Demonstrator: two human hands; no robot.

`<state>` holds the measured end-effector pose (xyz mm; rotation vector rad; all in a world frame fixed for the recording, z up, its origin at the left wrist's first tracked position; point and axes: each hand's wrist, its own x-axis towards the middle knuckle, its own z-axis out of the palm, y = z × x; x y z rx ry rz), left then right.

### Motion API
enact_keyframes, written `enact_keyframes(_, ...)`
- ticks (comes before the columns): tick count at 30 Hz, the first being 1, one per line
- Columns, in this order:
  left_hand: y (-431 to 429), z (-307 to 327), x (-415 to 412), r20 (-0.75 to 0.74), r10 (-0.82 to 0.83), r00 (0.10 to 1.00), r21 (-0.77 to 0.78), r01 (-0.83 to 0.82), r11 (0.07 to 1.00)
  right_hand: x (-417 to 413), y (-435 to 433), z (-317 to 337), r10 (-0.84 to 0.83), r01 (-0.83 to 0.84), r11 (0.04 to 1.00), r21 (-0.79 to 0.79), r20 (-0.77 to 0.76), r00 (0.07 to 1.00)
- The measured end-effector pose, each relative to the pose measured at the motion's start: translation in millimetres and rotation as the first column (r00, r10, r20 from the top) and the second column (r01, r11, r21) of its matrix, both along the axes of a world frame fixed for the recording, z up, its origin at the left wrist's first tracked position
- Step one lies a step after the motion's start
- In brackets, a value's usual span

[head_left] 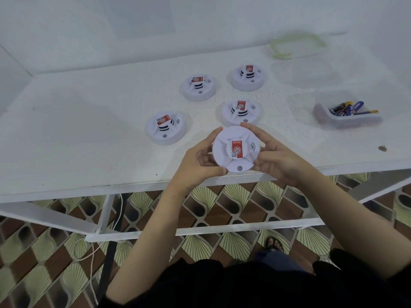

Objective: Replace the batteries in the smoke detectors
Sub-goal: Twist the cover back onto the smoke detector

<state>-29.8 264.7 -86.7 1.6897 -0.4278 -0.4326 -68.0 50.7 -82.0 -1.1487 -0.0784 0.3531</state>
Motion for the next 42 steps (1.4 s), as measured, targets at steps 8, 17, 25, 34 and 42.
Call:
enact_keyframes(8, -1, 2, 0, -0.006, -0.002, 1.000, 0.003, 0.002, 1.000, 0, 0, 1, 0.006, -0.005, 1.000, -0.021, 0.008, 1.000)
enact_keyframes(17, -2, 3, 0, -0.029, 0.003, 1.000, -0.006, -0.003, 1.000, 0, -1, 4, 0.013, -0.013, 0.999, -0.031, -0.002, 1.000)
enact_keyframes(25, -1, 2, 3, -0.071, -0.004, 0.997, -0.010, 0.003, 1.000, 4, -5, 4, 0.075, -0.075, 0.997, 0.018, -0.020, 0.997)
enact_keyframes(34, 4, 8, 8, -0.096, -0.005, 0.995, -0.027, 0.002, 1.000, 20, 1, 20, 0.221, -0.173, 0.901, -0.399, 0.075, 0.972)
enact_keyframes(42, 35, 66, 63, 0.159, 0.103, 0.982, 0.159, -0.129, 0.979, 98, 18, 79, 0.359, 0.086, 0.537, -0.839, 0.320, 0.877)
